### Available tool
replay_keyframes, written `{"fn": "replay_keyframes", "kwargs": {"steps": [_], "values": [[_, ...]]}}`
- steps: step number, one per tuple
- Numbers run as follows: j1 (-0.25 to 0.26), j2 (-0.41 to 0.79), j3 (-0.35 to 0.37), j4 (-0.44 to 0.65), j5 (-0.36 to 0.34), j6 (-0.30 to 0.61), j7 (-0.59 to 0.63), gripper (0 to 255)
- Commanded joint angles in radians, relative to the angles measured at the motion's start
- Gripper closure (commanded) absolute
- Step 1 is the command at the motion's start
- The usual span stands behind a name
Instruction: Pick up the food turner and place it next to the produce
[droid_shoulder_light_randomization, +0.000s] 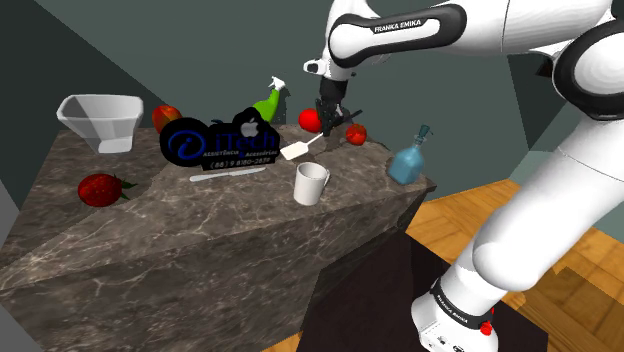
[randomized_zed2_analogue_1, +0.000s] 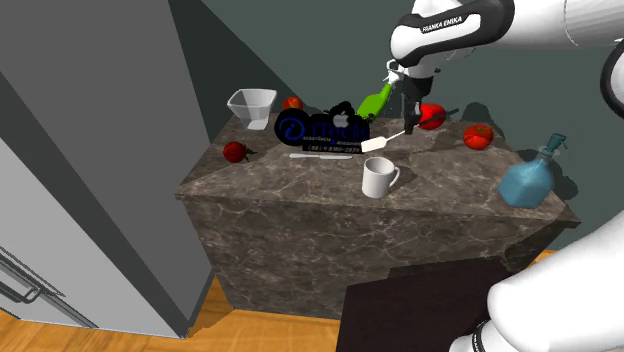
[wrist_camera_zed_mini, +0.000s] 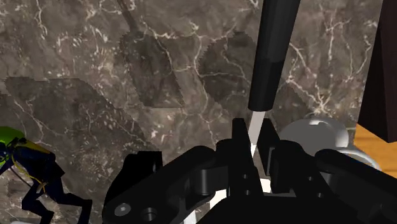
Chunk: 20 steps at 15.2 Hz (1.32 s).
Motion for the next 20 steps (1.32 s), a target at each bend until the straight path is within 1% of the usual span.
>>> {"fn": "replay_keyframes", "kwargs": {"steps": [1,6,11,16,20], "values": [[-0.024,-0.030,-0.028,-0.039,-0.002,0.012,-0.052,255],[-0.079,-0.057,-0.094,-0.071,-0.012,0.025,-0.169,255],[-0.134,-0.059,-0.163,-0.074,-0.022,0.035,-0.289,255],[-0.189,-0.036,-0.232,-0.049,-0.026,0.041,-0.410,255],[-0.233,0.000,-0.285,-0.009,-0.022,0.044,-0.510,255]]}}
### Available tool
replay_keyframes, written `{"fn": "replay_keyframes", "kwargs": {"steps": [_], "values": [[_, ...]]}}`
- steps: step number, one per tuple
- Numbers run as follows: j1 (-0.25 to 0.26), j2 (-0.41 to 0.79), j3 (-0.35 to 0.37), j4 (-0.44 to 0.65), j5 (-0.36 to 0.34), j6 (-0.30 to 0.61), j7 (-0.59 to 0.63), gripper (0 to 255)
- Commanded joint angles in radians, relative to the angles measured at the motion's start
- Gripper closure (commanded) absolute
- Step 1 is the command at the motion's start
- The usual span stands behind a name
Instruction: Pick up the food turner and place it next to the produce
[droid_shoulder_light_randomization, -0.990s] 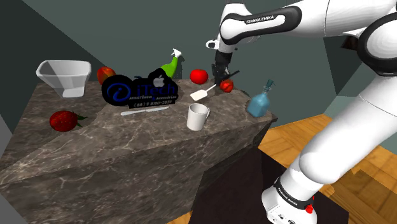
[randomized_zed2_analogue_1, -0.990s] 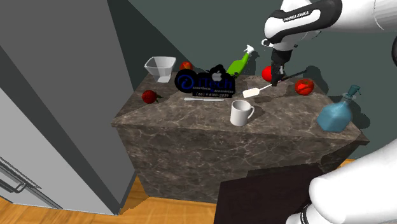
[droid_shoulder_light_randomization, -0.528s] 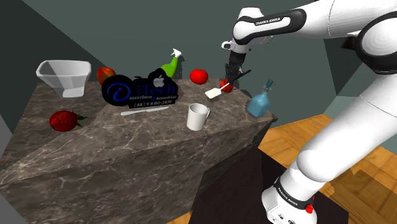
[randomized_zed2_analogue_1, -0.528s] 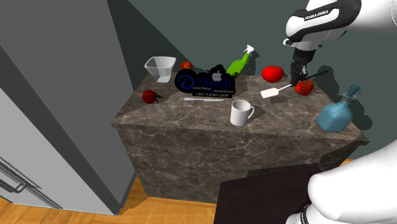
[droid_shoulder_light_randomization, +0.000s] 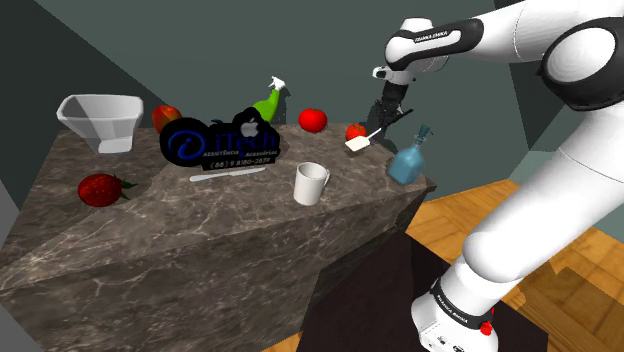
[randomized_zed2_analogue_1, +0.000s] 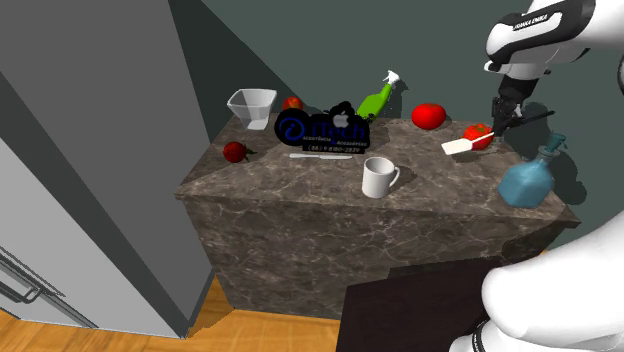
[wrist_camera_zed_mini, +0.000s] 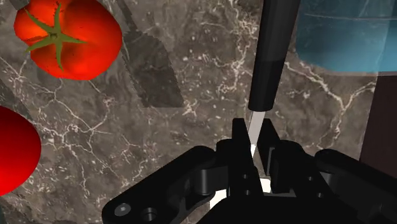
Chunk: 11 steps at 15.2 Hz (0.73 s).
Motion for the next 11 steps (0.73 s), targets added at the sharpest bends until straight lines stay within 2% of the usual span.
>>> {"fn": "replay_keyframes", "kwargs": {"steps": [1,8,11], "values": [[-0.023,0.020,-0.027,0.018,0.004,0.005,-0.052,255],[-0.104,0.127,-0.110,0.141,0.042,-0.003,-0.230,255],[-0.105,0.134,-0.110,0.108,0.044,0.036,-0.230,255]]}}
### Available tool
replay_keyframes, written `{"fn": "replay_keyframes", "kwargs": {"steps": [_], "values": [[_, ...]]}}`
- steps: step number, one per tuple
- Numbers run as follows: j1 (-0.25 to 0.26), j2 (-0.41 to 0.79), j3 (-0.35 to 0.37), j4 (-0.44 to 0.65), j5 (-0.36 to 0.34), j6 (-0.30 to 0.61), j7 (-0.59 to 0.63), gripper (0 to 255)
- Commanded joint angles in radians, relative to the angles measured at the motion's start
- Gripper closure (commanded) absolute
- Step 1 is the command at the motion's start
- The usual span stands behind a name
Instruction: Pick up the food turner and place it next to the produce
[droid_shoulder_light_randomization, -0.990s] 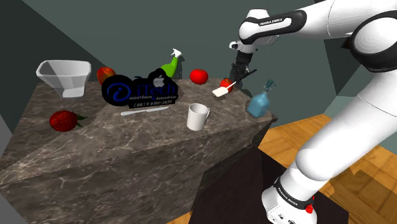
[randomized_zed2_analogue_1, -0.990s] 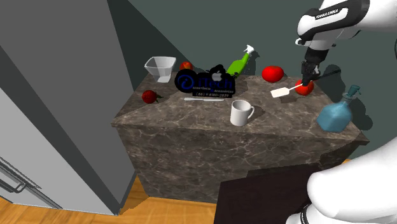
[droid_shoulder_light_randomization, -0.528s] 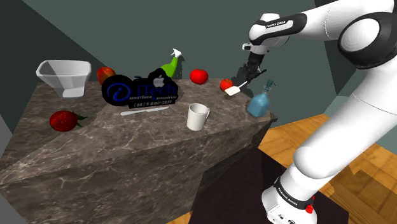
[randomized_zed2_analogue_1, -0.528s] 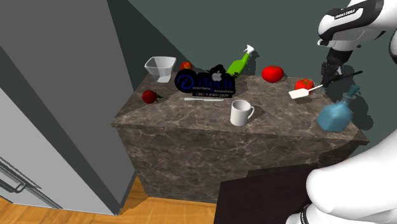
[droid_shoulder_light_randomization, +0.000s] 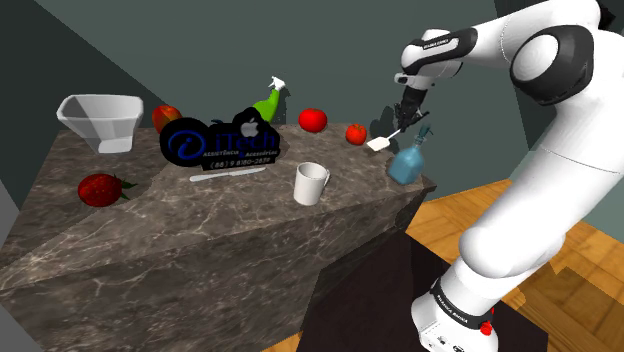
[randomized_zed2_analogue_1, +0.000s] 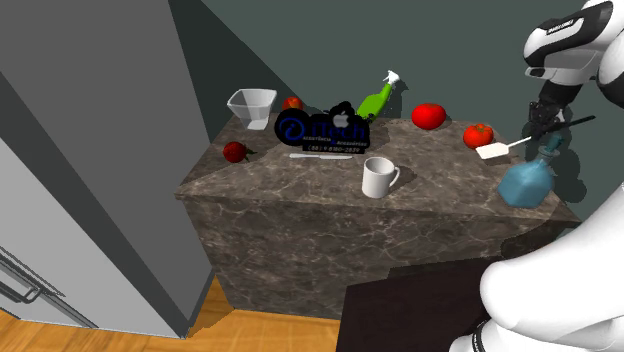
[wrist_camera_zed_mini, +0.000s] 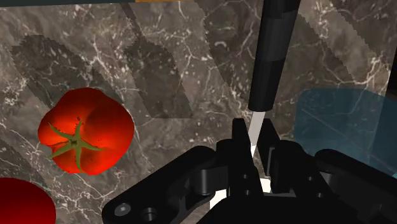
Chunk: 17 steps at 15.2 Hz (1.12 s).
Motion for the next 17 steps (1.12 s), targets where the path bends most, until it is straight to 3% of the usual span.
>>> {"fn": "replay_keyframes", "kwargs": {"steps": [1,17], "values": [[-0.002,0.007,-0.001,-0.018,0.002,0.024,-0.003,255],[-0.008,0.079,0.000,-0.153,0.026,0.228,-0.011,255]]}}
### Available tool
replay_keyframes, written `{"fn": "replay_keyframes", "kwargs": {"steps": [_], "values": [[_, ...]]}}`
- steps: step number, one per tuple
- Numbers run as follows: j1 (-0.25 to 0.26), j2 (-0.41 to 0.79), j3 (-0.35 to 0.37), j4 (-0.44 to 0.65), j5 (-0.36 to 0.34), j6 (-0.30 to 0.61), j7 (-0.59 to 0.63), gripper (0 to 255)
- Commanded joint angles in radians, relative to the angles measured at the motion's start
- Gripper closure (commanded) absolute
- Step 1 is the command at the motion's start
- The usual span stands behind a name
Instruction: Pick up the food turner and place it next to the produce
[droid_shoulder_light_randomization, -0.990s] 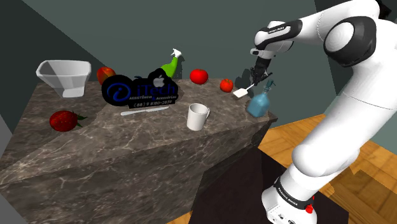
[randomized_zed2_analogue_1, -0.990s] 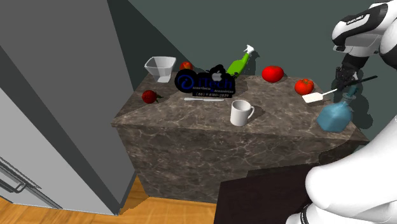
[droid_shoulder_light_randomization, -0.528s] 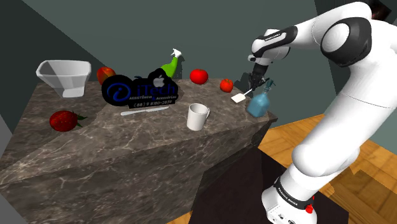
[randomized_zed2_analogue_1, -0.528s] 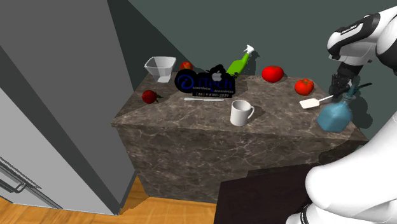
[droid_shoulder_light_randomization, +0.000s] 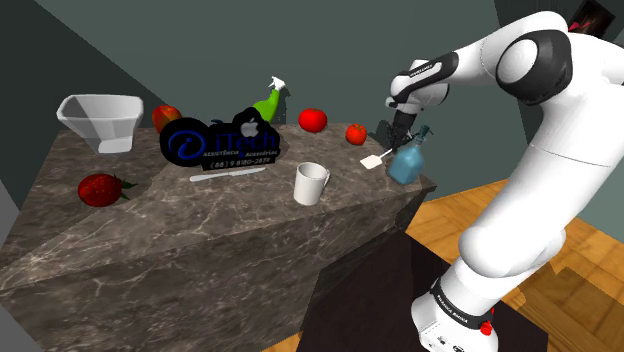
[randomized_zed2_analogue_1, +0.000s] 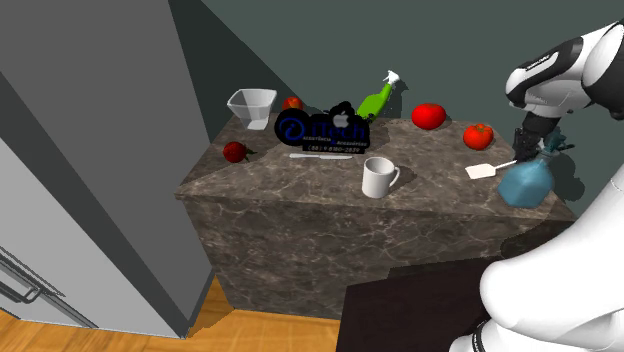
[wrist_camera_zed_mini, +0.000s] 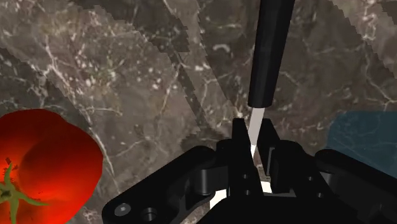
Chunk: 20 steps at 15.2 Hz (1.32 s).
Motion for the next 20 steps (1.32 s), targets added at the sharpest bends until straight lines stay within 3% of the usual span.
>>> {"fn": "replay_keyframes", "kwargs": {"steps": [1,7,15,16,20], "values": [[-0.002,0.014,0.000,-0.012,0.005,0.025,-0.004,255],[-0.007,0.059,0.003,-0.049,0.023,0.105,-0.012,255],[-0.007,0.059,0.003,-0.049,0.023,0.105,-0.012,255],[-0.007,0.059,0.003,-0.049,0.023,0.105,-0.012,0],[-0.007,0.059,0.003,-0.049,0.023,0.105,-0.012,0]]}}
